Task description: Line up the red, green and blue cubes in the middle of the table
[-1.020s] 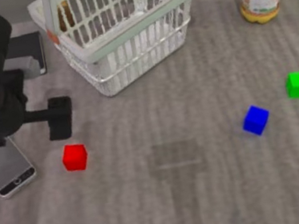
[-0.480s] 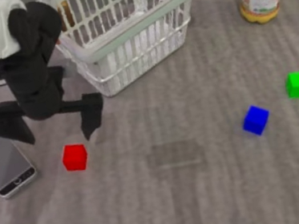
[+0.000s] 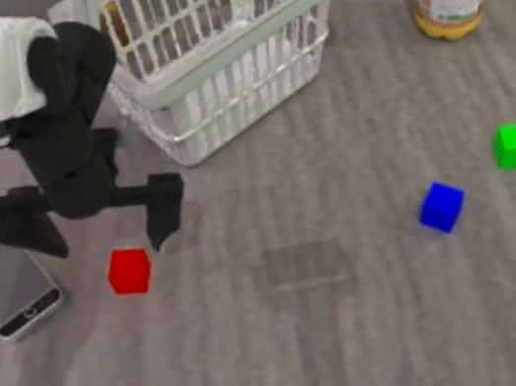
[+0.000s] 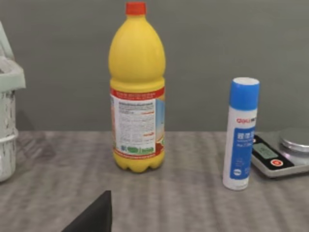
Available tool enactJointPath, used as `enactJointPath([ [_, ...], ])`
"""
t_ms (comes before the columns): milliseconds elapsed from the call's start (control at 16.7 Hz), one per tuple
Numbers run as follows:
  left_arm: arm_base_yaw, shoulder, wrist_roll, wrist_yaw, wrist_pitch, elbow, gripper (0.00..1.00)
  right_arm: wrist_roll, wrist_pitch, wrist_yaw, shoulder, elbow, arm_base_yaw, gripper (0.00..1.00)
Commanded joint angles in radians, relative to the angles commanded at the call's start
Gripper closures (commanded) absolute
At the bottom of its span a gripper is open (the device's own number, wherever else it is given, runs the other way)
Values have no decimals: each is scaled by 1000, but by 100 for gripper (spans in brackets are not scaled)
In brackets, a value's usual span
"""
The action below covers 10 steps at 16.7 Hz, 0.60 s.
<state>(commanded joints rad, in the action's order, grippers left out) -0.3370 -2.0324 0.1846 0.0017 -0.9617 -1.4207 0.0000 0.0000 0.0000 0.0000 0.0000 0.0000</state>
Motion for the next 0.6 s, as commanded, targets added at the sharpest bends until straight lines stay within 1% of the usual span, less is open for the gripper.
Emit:
enactJointPath([
  [300, -1, -97, 0, 1, 207, 102, 0, 0, 0, 0, 0, 0, 0, 0],
  [420, -1, -115, 0, 1, 237, 119, 0, 0, 0, 0, 0, 0, 0, 0],
  [600, -1, -116, 0, 1, 238, 119, 0, 0, 0, 0, 0, 0, 0, 0],
])
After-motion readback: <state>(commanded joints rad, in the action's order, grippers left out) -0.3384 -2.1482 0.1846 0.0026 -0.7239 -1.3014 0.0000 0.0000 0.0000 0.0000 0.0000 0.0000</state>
